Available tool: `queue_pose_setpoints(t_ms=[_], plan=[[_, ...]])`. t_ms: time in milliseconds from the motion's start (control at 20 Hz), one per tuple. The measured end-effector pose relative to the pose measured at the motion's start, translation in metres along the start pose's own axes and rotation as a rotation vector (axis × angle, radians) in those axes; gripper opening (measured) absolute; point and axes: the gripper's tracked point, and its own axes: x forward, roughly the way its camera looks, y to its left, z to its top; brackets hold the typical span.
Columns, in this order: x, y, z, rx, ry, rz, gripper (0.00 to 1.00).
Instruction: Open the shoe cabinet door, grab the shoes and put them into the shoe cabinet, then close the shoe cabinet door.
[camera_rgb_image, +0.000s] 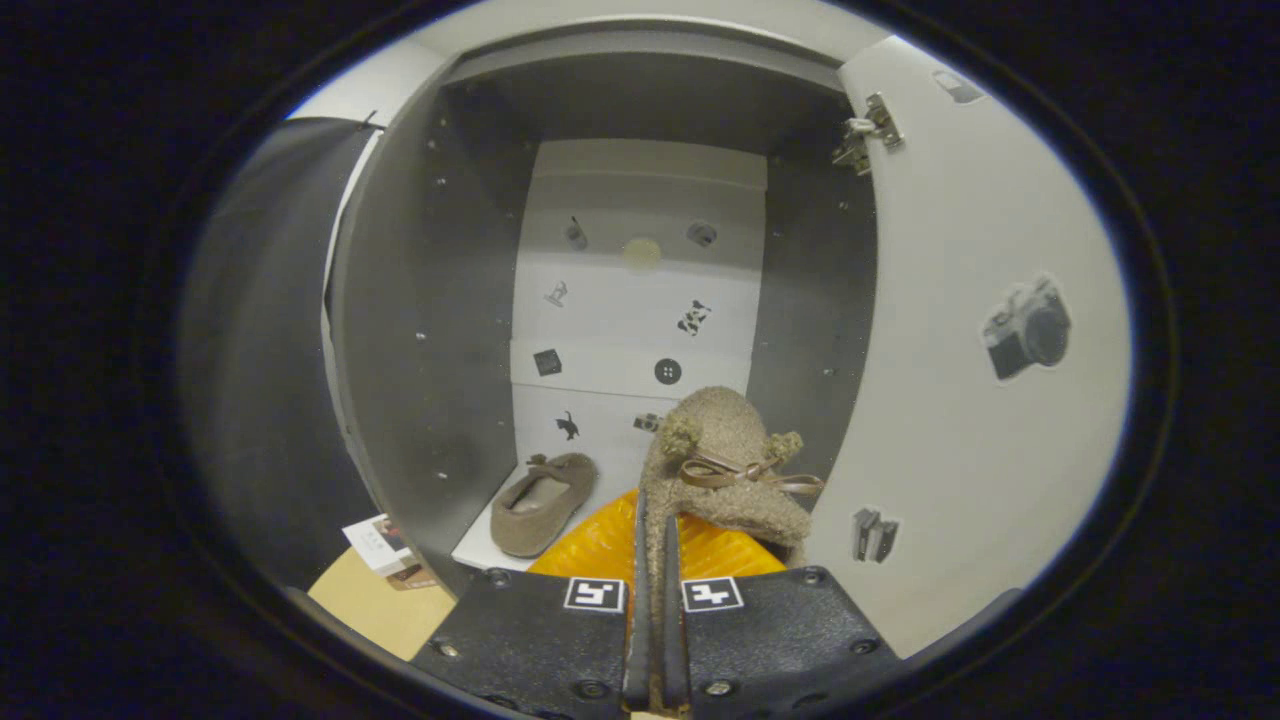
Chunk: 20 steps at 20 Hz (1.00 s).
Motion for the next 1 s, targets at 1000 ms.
queue_pose_setpoints(t_ms=[1000], plan=[[0.215,0.02,-0.089,0.028,0.223,-0.013,0.1]])
